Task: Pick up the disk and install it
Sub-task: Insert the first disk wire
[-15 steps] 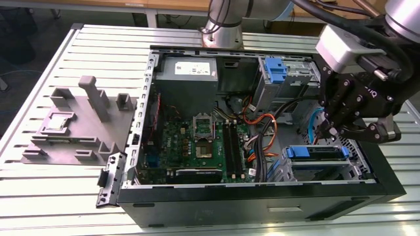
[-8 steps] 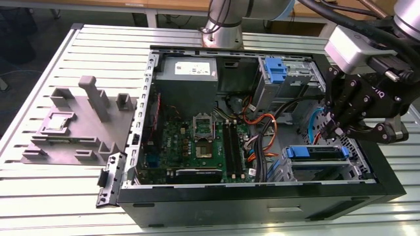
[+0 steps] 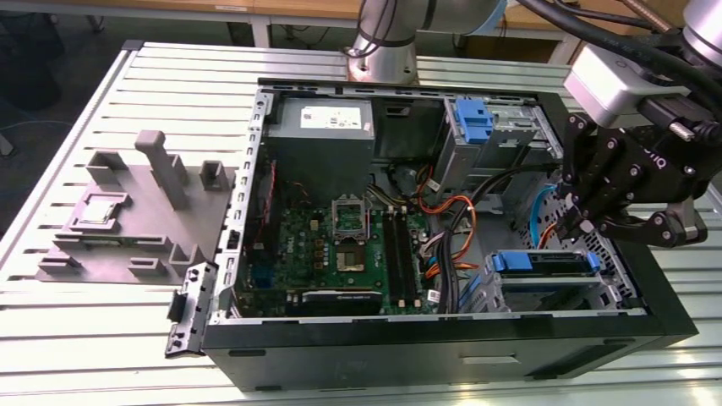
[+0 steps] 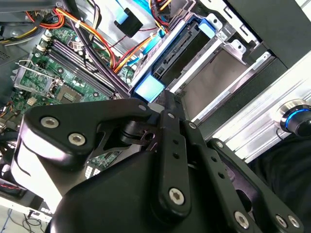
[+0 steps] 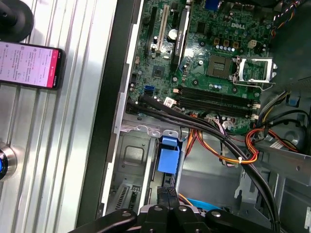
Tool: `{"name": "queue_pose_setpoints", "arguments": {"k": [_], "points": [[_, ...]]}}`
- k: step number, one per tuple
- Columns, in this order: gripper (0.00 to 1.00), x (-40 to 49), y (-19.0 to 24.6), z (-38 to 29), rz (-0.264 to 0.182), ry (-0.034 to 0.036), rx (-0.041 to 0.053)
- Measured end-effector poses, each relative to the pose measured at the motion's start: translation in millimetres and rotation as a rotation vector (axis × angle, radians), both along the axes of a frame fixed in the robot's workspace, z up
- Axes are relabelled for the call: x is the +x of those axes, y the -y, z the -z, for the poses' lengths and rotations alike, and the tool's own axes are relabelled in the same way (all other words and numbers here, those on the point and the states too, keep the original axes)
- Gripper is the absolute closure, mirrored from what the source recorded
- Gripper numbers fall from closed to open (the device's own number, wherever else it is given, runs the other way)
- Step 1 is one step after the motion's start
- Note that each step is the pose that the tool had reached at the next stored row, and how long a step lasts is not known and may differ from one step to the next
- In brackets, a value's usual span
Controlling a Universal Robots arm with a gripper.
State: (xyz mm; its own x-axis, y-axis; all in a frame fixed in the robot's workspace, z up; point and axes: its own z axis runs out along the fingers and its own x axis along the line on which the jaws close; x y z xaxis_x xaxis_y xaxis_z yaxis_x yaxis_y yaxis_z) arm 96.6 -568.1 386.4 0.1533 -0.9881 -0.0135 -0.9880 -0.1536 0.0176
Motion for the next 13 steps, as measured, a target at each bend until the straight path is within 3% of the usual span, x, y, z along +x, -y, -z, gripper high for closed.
{"name": "queue_pose_setpoints", "arguments": {"k": [13], "points": [[0.90, 0.5, 0.0, 0.0, -0.002, 0.0006, 0.0000]]}}
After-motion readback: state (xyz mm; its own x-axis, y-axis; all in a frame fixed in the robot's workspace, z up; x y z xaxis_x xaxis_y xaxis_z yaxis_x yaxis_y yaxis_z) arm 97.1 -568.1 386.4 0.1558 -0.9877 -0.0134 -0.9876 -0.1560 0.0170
